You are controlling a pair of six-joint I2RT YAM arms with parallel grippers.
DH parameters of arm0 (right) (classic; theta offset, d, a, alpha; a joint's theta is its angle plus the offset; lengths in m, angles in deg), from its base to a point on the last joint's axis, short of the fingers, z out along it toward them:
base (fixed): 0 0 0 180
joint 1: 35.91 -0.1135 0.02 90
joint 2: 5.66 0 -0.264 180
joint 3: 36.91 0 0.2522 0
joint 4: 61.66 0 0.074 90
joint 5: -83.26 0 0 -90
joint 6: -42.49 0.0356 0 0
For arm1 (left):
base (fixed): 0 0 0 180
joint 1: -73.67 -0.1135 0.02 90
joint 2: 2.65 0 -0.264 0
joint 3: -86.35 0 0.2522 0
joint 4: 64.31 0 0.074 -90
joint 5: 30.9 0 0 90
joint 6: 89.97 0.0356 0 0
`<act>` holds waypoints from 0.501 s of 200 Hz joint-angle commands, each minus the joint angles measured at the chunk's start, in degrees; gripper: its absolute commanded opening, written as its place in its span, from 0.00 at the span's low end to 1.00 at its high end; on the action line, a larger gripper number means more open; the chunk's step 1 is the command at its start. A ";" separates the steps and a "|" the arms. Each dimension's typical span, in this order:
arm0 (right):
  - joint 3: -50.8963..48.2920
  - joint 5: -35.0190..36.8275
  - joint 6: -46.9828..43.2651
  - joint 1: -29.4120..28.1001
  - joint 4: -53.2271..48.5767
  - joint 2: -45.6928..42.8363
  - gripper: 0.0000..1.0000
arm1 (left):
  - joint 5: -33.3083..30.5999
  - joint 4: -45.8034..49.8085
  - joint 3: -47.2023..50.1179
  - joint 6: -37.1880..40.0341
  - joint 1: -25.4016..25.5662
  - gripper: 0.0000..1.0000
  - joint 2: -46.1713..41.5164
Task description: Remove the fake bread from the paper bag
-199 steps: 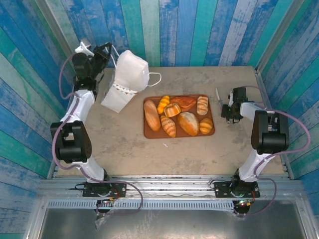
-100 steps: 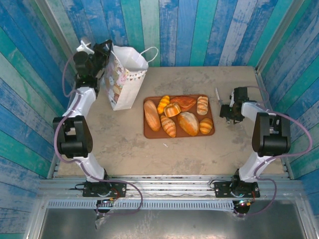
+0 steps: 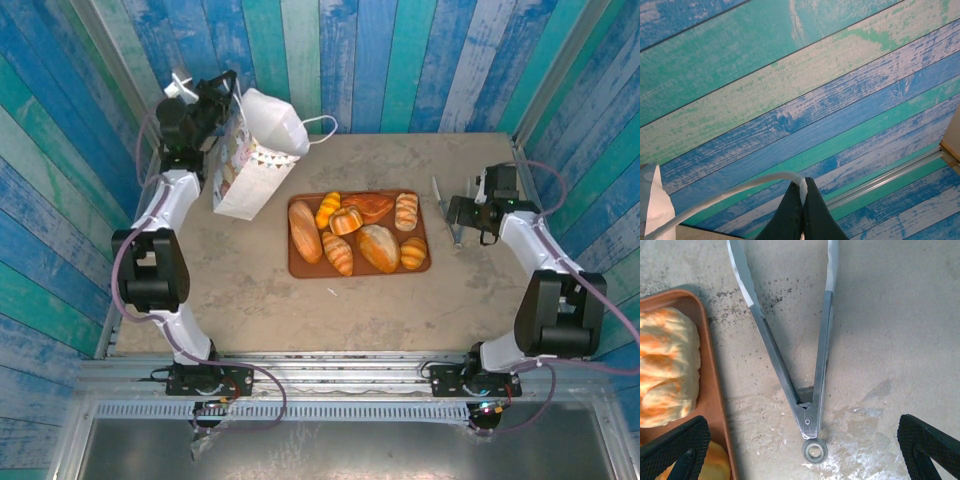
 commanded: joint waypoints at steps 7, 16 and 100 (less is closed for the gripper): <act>0.46 -0.73 -0.02 0.33 -2.55 -2.77 1.00 | -0.01 -4.70 -1.73 -2.58 0.64 0.00 3.18; 0.18 -1.17 0.16 0.32 -2.58 -3.25 1.00 | 0.09 -5.55 -1.69 -3.16 0.69 0.00 3.48; -0.44 -2.62 0.97 0.25 -3.71 -5.68 1.00 | 0.63 -9.39 4.49 -5.71 -2.29 0.00 3.60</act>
